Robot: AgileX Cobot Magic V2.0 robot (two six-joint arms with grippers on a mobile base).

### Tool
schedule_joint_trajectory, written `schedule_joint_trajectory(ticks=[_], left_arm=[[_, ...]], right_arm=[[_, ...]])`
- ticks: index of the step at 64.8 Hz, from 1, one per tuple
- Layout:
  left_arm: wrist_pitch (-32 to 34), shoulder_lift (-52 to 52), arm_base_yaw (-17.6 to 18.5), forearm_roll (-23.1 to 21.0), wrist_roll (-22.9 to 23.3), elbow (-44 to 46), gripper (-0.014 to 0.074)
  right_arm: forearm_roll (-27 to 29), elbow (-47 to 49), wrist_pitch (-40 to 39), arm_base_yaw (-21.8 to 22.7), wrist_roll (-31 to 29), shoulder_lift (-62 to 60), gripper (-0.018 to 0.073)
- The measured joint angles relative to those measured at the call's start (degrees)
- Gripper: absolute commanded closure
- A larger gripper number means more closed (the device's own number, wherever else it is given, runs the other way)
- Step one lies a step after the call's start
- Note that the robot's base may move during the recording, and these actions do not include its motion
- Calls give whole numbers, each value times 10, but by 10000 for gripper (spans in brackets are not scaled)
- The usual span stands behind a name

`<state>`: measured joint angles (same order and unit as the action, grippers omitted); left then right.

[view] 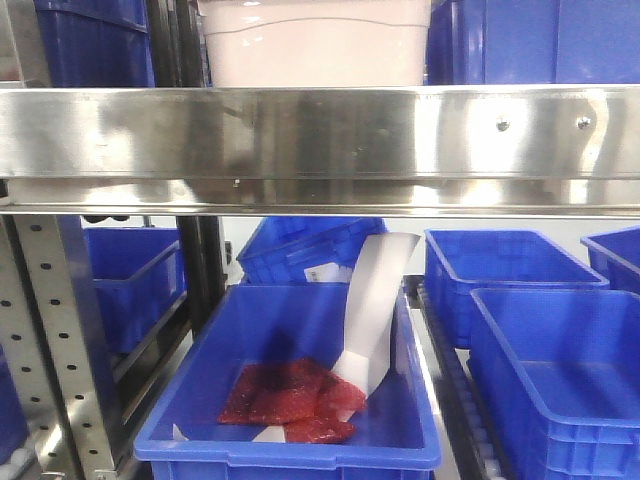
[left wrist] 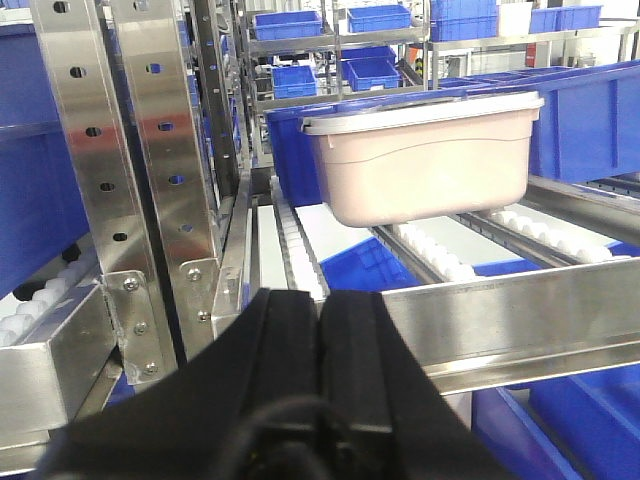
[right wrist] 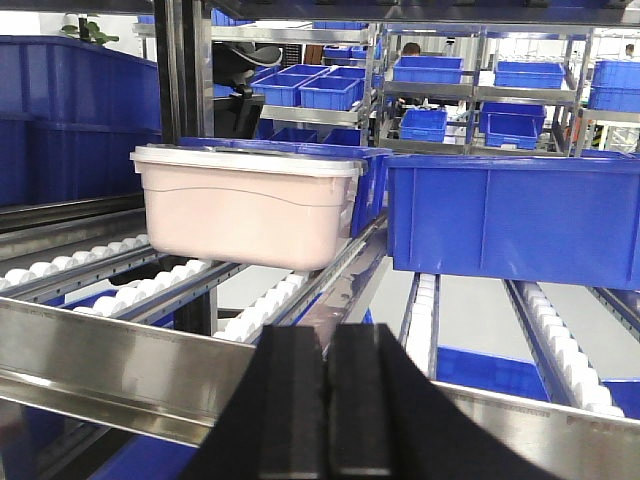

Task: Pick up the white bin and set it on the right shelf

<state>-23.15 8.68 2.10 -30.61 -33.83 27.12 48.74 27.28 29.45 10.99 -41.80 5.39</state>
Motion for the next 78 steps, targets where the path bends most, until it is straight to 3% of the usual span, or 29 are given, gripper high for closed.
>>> schedule_joint_trajectory(ticks=[17, 28, 41, 58, 78], left_arm=[[4, 0, 0, 2, 13, -4, 713], [9, 0, 7, 110, 164, -39, 713], [53, -23, 42, 206, 242, -122, 713], [175, -90, 45, 219, 257, -279, 713], [193, -92, 40, 220, 258, -288, 713]], right_arm=[[0, 0, 0, 0, 0, 0, 491], [0, 0, 0, 0, 0, 0, 491], [0, 0, 0, 0, 0, 0, 491], [0, 0, 0, 0, 0, 0, 491], [1, 0, 0, 0, 0, 0, 491]])
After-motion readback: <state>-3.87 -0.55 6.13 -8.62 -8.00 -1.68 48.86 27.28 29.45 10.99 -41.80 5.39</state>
